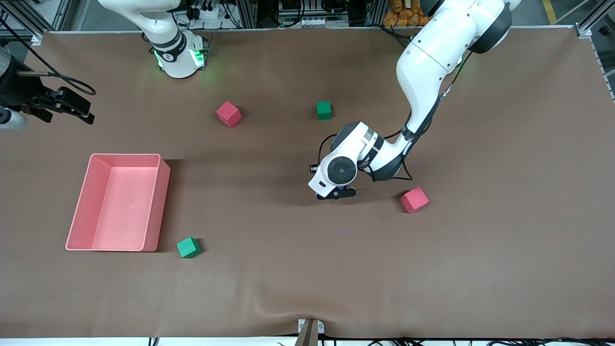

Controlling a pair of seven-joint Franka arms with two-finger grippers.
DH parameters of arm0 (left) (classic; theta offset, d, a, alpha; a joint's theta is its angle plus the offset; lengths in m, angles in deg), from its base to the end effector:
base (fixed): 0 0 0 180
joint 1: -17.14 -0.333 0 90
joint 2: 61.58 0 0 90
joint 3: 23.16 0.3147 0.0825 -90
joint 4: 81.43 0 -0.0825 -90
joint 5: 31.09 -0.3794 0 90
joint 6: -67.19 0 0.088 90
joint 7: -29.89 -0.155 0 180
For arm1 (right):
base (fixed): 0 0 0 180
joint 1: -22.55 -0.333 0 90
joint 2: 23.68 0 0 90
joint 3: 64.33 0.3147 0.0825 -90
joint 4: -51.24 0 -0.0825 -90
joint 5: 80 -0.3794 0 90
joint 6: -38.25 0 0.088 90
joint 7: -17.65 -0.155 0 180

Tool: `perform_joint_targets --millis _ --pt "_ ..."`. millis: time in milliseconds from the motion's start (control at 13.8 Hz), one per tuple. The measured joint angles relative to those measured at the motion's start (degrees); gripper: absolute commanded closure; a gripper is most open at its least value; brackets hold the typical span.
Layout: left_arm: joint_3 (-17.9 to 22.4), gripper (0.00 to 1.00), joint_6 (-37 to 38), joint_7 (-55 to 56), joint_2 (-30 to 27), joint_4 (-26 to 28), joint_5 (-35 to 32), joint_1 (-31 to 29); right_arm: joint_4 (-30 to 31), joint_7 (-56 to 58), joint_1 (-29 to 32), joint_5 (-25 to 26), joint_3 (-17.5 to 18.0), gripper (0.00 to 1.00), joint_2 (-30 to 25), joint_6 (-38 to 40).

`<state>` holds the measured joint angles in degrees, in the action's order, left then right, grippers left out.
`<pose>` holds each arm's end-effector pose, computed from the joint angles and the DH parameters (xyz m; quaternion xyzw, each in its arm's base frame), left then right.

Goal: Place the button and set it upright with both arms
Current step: 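Grasp the button with the left gripper and lift it, then lower the button upright onto the table with the left gripper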

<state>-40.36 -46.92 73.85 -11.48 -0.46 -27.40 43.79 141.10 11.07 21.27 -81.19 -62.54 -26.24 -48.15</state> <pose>0.5027 -0.4589 0.1330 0.9791 0.0534 -0.1955 0.0160 0.5281 0.0320 0.5950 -0.9995 0.0301 0.0087 0.0090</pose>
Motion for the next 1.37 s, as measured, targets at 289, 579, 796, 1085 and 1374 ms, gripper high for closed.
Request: perform_joint_targets --millis 289,579,796,1085,1374 --pt "0.04 0.91 0.02 1.43 0.01 -0.02 0.0 0.01 -0.03 0.0 -0.46 0.07 0.07 0.0 0.0 0.02" --pt "0.13 0.91 -0.1 6.19 0.0 -0.77 -0.32 0.3 -0.05 0.0 -0.46 0.1 0.07 0.0 0.0 0.02" --pt "0.45 0.91 -0.39 15.87 -0.63 -3.31 -5.1 3.23 -0.08 0.24 -0.46 0.11 0.07 0.0 0.0 0.02" --pt "0.71 0.91 -0.4 28.59 -3.44 -5.57 -17.1 9.61 -0.13 2.83 -0.46 0.12 0.03 0.0 0.0 0.02" --pt "1.05 0.91 -1.18 45.63 -3.65 -5.57 -40.82 15.82 -0.13 3.52 -0.46 0.12 0.04 0.0 0.0 0.11"
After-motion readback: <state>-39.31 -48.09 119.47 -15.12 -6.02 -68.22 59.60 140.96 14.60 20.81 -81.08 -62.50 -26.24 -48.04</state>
